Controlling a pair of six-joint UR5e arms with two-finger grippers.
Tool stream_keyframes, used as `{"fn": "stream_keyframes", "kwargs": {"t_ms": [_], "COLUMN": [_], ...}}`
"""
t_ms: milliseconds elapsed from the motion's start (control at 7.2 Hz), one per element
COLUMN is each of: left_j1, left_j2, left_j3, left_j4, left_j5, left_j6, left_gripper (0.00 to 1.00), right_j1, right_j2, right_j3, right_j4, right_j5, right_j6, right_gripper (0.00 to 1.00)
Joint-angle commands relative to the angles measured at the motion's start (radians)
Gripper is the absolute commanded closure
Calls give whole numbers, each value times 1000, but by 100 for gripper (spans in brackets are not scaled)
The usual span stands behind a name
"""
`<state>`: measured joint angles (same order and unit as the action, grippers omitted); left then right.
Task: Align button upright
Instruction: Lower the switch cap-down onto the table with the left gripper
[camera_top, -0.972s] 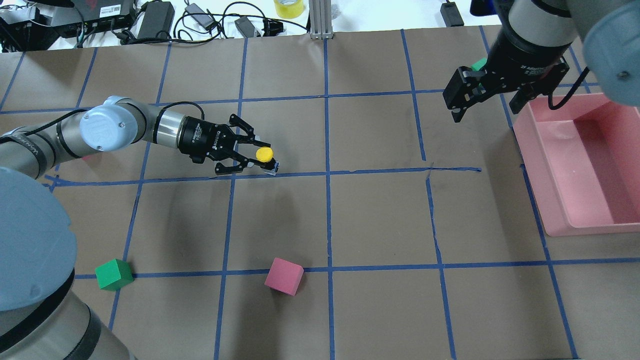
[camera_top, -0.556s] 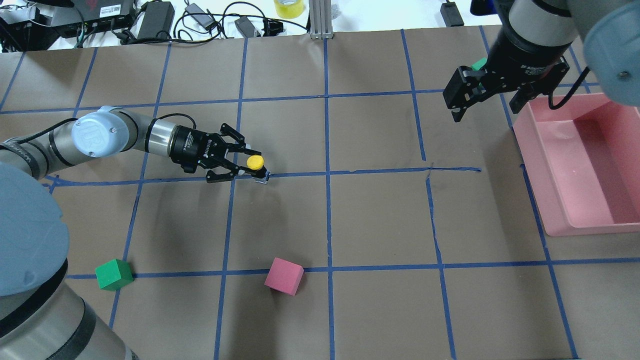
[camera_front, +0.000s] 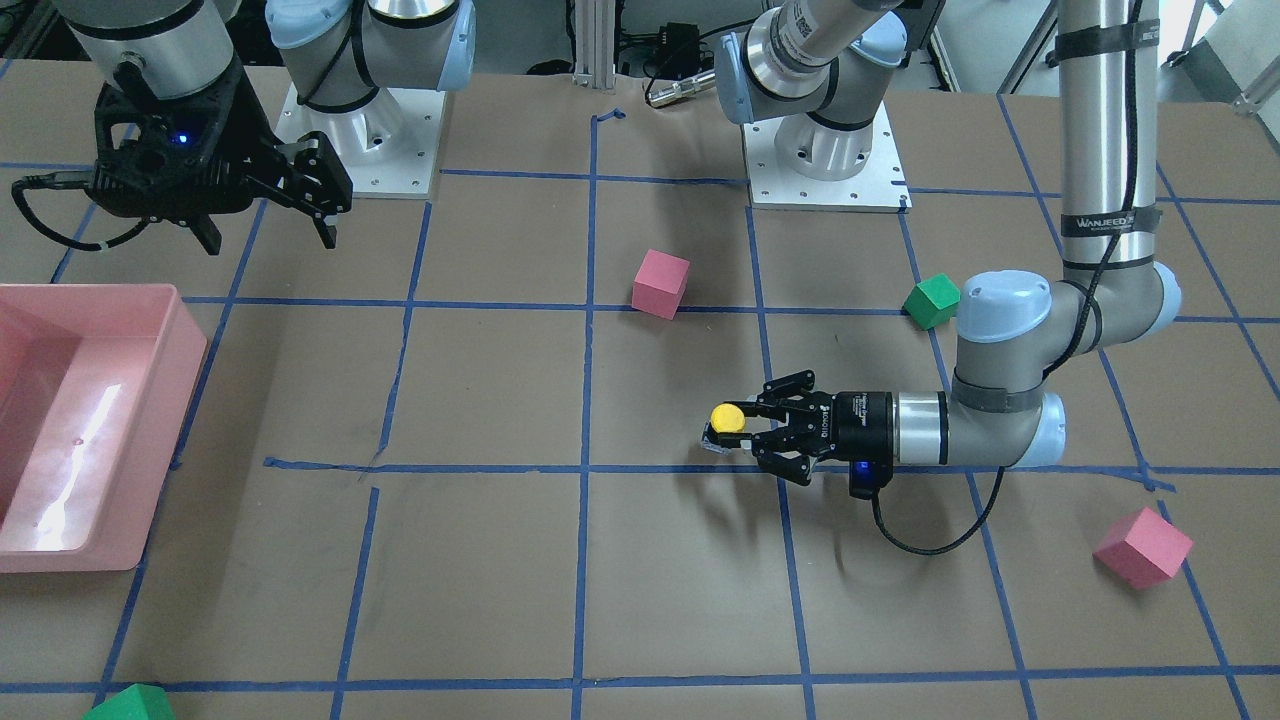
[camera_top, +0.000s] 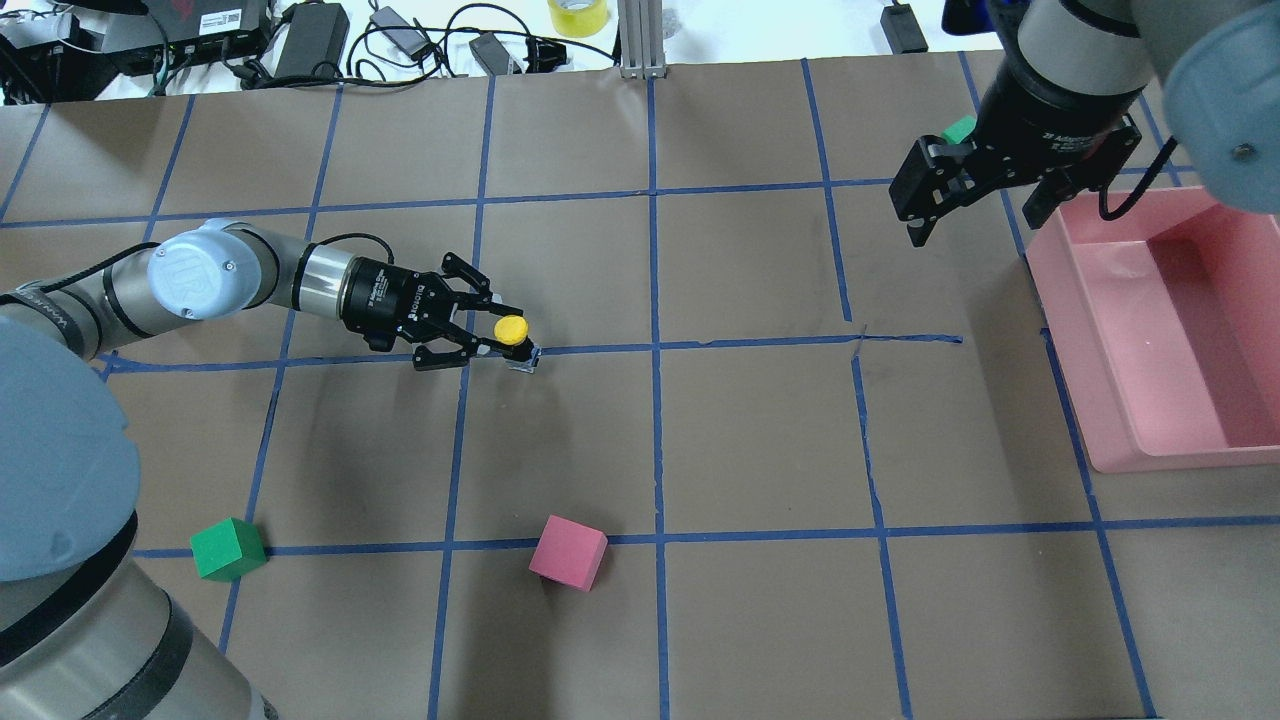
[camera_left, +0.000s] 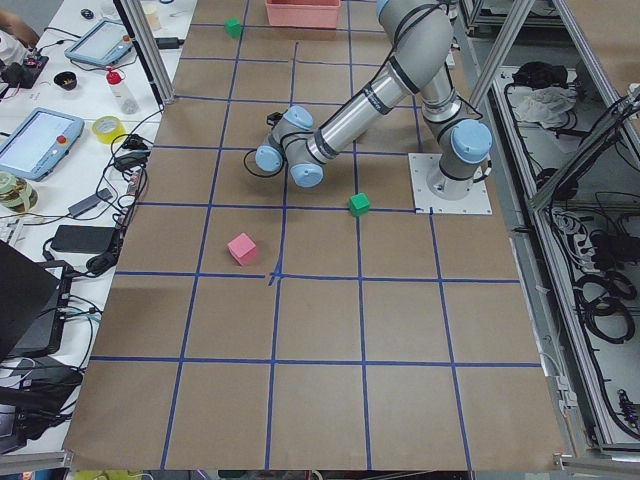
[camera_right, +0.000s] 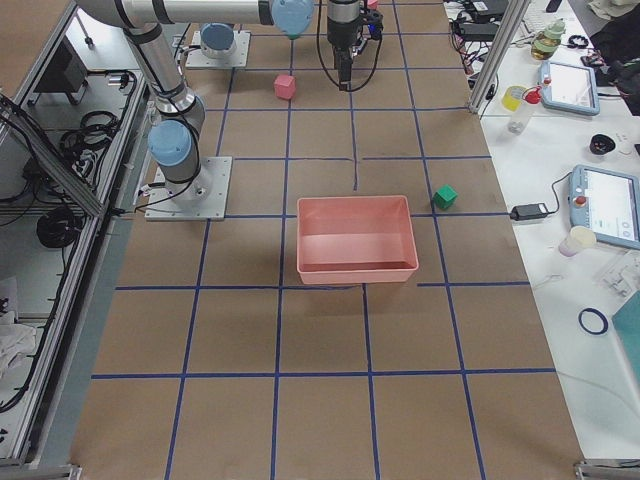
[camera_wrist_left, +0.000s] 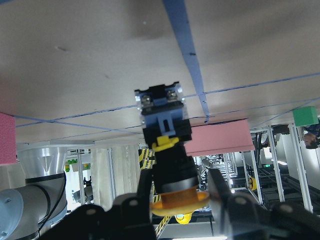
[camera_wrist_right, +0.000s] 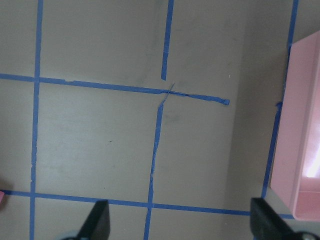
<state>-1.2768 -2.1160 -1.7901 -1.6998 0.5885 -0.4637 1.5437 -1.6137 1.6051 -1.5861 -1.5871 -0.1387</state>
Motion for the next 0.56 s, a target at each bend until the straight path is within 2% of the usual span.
{"fn": "stream_keyframes", "kwargs": {"t_ms": [0,417], "left_j1": [1,0], "left_j2": [-5,-10], "left_j3": [-2,-2], "left_j4": [61,62], "left_j5": [84,85], "left_j6": [-3,-4], "left_gripper": [78,63], "right_j1": [0,1], "right_j2": [1,5], "right_j3": [4,6], "right_j4": [0,-2], "right_j5": [-4,-2], "right_j6": [-1,-2], "right_gripper": [0,0]}}
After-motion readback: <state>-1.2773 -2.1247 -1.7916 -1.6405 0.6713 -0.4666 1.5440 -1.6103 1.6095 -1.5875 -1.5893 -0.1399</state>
